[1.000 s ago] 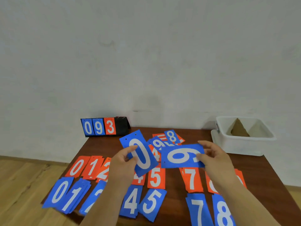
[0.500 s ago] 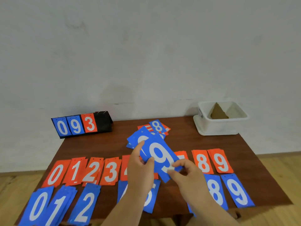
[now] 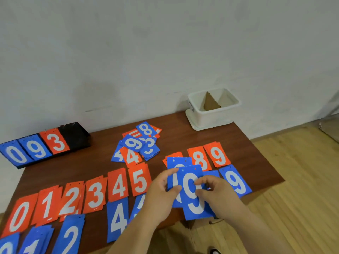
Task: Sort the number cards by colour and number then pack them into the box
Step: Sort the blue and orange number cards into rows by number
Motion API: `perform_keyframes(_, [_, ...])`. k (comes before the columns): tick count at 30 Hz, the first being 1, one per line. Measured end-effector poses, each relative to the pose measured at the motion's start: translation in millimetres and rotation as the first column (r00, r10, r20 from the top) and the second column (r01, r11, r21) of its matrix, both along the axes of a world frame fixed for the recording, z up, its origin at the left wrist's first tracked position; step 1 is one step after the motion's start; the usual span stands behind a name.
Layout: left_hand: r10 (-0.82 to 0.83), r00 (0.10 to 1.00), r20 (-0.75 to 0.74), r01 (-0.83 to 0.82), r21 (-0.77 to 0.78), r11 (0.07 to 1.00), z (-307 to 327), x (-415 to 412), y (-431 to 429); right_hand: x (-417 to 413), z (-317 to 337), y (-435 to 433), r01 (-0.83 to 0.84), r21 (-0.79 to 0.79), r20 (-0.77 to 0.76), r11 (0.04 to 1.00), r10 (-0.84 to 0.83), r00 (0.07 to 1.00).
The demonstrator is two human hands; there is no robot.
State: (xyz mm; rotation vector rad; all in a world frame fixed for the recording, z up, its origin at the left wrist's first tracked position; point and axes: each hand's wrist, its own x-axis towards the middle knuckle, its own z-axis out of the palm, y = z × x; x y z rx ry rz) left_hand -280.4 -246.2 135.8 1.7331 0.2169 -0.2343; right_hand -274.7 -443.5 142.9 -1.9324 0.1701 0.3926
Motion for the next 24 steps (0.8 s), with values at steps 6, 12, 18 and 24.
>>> perform_keyframes(6, [0.028, 0.998, -0.057, -0.021, 0.122, 0.992, -15.4, 20.1, -44.4, 35.6, -21.4, -67.9, 0.085, -0.046, -0.009, 0.995, -0.085, 0.996])
perform_keyframes(12, [0.098, 0.983, -0.155, -0.067, 0.193, 0.979, -30.8, 36.8, -81.1, 95.1, -72.2, -161.4, 0.1, -0.178, -0.051, 0.979, -0.111, 0.993])
perform_keyframes(18, [0.233, 0.94, -0.25, -0.198, 0.157, 0.968, -51.3, 40.5, -117.7, 131.0, -145.5, -202.8, -0.061, -0.384, -0.071, 0.921, 0.037, 0.997])
perform_keyframes(24, [0.267, 0.93, -0.253, -0.212, 0.224, 0.951, -63.9, 44.7, -139.2, 135.5, -186.0, -209.3, -0.279, -0.58, -0.111, 0.765, 0.265, 0.958])
